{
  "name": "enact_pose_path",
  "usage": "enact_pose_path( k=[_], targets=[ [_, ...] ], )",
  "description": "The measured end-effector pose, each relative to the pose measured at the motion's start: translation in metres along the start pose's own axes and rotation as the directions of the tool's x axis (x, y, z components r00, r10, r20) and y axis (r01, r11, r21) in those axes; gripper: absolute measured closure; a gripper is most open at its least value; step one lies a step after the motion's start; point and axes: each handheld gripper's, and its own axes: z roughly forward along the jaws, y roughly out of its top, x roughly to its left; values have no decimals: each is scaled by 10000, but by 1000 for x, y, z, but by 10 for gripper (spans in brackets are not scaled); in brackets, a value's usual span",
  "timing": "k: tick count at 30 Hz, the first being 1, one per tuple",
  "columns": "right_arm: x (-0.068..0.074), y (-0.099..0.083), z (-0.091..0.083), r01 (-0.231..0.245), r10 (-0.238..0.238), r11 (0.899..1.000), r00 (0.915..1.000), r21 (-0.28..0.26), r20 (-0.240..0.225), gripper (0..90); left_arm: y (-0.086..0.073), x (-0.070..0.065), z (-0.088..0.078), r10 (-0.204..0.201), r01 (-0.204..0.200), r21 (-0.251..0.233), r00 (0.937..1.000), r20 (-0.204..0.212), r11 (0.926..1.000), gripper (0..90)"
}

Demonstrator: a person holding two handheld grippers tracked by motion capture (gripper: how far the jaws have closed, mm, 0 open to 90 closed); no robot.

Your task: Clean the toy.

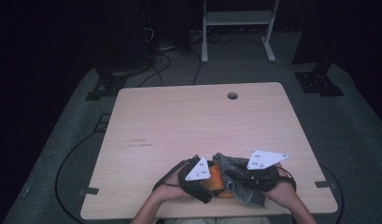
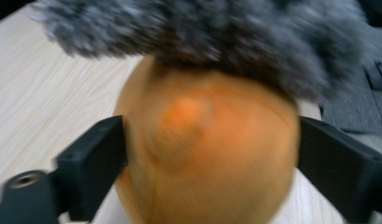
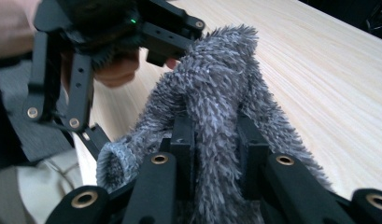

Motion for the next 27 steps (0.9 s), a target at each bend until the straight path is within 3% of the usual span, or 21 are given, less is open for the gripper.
enact_pose_path(
  k=[2,5,8,11,13,17,22,25,27],
  targets=[
    [0,-1,-1,-19,19,10000,10000,-47,77,718,2,-3,3,128,-128,-22,9998,-131,9999,88],
    [-5,-4,-3,-183,190,9996,9994,-233,305,715,-1,-1,1,114,-118,-162,9997,-207,9998,193],
    [-16,-13,-4,-842,857,9951,9960,-523,263,718,-4,1,0,94,-96,-139,9998,-171,9999,213],
    [-32,-27,-8,-1730,1748,9824,9844,-700,208,718,-5,1,-1,199,-201,-100,9996,-176,9997,216],
    [-36,-33,-11,-1885,1920,9798,9801,-663,510,717,-7,2,-2,129,-131,-168,9999,-113,9998,215],
    [-38,-36,-13,-2393,2448,9665,9682,-927,525,716,-9,4,-2,77,-77,-96,10000,-43,9999,200],
    [-21,-22,-9,-1719,1797,9790,9815,-1099,658,710,-15,8,-7,-63,63,16,10000,75,10000,192],
    [-25,-28,-6,-1837,1915,9778,9787,-1011,741,709,-15,8,-6,-141,141,22,9999,64,9999,192],
    [-33,-35,-8,-2202,2265,9705,9722,-984,589,708,-14,8,-5,-69,68,45,10000,60,10000,193]
  ],
)
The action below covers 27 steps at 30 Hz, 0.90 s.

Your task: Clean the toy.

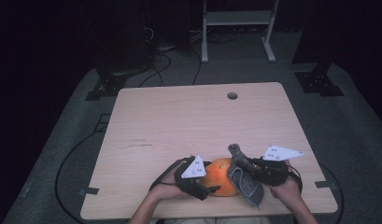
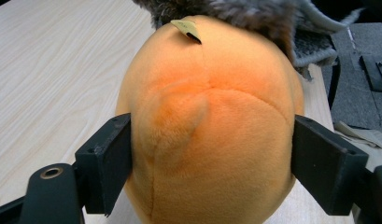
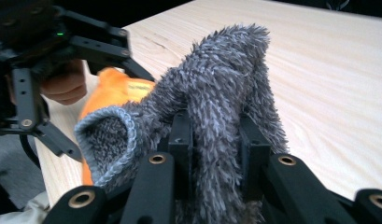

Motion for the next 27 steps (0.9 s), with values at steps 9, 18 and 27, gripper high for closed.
enact_pose_path(
  k=[9,18,27],
  targets=[
    [-15,-10,-3,-381,367,9983,9988,445,335,708,-4,3,0,-206,208,-160,9997,114,9997,192],
    [-18,-13,-1,-507,491,9967,9984,632,267,709,-6,5,-3,-110,109,43,9996,277,9999,194],
    [-12,-6,-6,-330,316,9977,9992,586,245,712,-11,8,-8,-159,148,249,9988,458,9996,195]
  ],
)
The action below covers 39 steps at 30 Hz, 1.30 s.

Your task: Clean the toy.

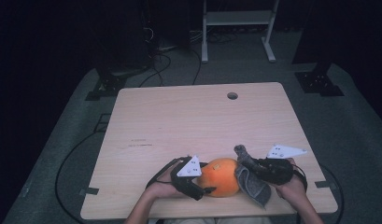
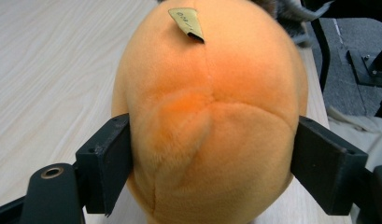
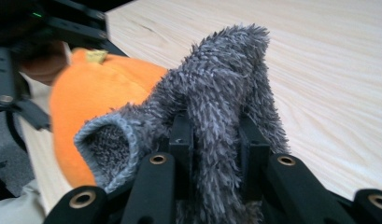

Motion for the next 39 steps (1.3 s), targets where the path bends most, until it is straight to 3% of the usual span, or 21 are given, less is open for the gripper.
enact_pose_path(
  k=[3,6,9,12,14,17,19,22,24,26,27,28,29,31,32,33,35,37,39],
  targets=[
    [5,-2,4,20,-20,10000,10000,32,-74,712,-1,2,-2,-79,76,311,9999,95,9995,195],
    [0,-8,8,-187,190,9995,9998,265,-103,710,-1,1,-2,-92,89,382,9999,82,9992,197],
    [-12,-16,12,-425,404,9944,9989,969,236,710,-2,1,-3,-64,60,369,9999,100,9993,197],
    [-9,-13,6,-372,365,9977,9992,568,138,711,-3,1,-3,-81,76,357,9999,149,9993,196],
    [-3,-6,2,-325,325,9995,9989,19,-343,711,-4,1,-4,-65,58,358,9998,197,9993,197],
    [0,-7,6,-109,125,9996,9977,248,-661,708,-5,1,-4,56,-67,382,9996,294,9992,196],
    [-6,-12,9,-502,534,9978,9956,421,-768,709,-4,0,-2,57,-67,347,9996,280,9994,196],
    [-10,-15,11,-664,709,9950,9957,740,-589,714,-3,-3,0,127,-132,267,9998,175,9996,196],
    [-10,-14,11,-741,785,9949,9948,683,-644,724,-1,-6,1,426,-425,129,9991,-53,9990,213],
    [-7,-11,10,-686,721,9960,9955,578,-607,736,6,-12,0,950,-964,-159,9928,-736,9952,268],
    [-5,-8,8,-521,536,9978,9979,410,-355,741,9,-14,0,1232,-1255,-152,9867,-1062,9920,293],
    [-4,-5,5,-451,455,9988,9988,198,-205,745,12,-15,1,1695,-1734,-118,9734,-1539,9848,310],
    [-4,-1,-1,-341,339,9992,9994,-214,-65,746,13,-14,2,1737,-1805,-264,9704,-1680,9832,313],
    [-6,2,-6,-282,293,9974,9995,-667,148,745,13,-11,6,1648,-1711,-235,9718,-1689,9850,303],
    [-8,2,-6,-433,444,9964,9989,-734,138,743,11,-10,10,1715,-1723,94,9711,-1662,9850,294],
    [-11,0,-3,-538,546,9970,9984,-562,120,741,8,-10,14,1804,-1765,389,9712,-1559,9835,285],
    [-15,-8,8,-593,588,9982,9978,134,306,739,6,-13,16,1749,-1739,192,9755,-1334,9846,274],
    [-18,-7,5,-796,797,9968,9967,-45,178,740,9,-15,16,1940,-1912,333,9709,-1402,9810,271],
    [-12,-2,0,-537,543,9981,9983,-311,209,742,10,-16,16,2065,-2023,431,9678,-1440,9784,271]
  ],
)
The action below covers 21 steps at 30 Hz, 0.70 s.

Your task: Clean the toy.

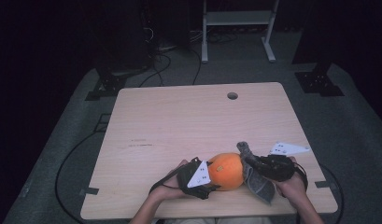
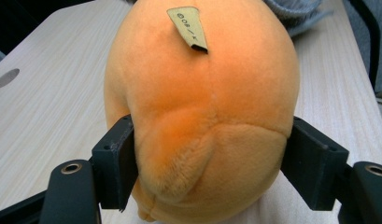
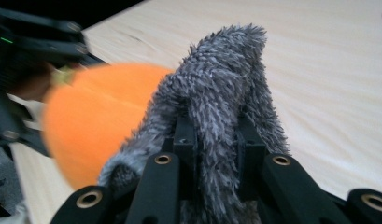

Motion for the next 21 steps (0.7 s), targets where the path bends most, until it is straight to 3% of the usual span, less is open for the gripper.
enact_pose_path(
  k=[4,6,8,11,14,17,21],
  targets=[
    [21,10,-6,625,-637,9970,9976,-456,-262,743,1,1,-2,129,-127,179,9999,-111,9998,272],
    [26,14,-9,622,-684,9946,9949,-828,-745,742,1,1,-2,71,-69,154,9999,-85,9999,272],
    [27,16,-10,582,-663,9939,9940,-934,-867,739,1,1,0,50,-50,153,10000,-27,9999,272],
    [20,11,-3,504,-549,9965,9962,-663,-678,734,0,1,2,-252,252,2,9996,118,9997,270],
    [2,4,0,-222,195,9988,9979,-435,-613,733,-1,4,2,-719,726,-147,9965,429,9973,235],
    [-5,0,0,-422,411,9988,9981,-238,-454,733,-1,6,6,-1047,1056,-247,9939,336,9941,178],
    [-10,-5,1,-405,405,9992,9991,-12,-112,731,-2,5,10,-1222,1232,-464,9922,249,9913,175]
  ],
)
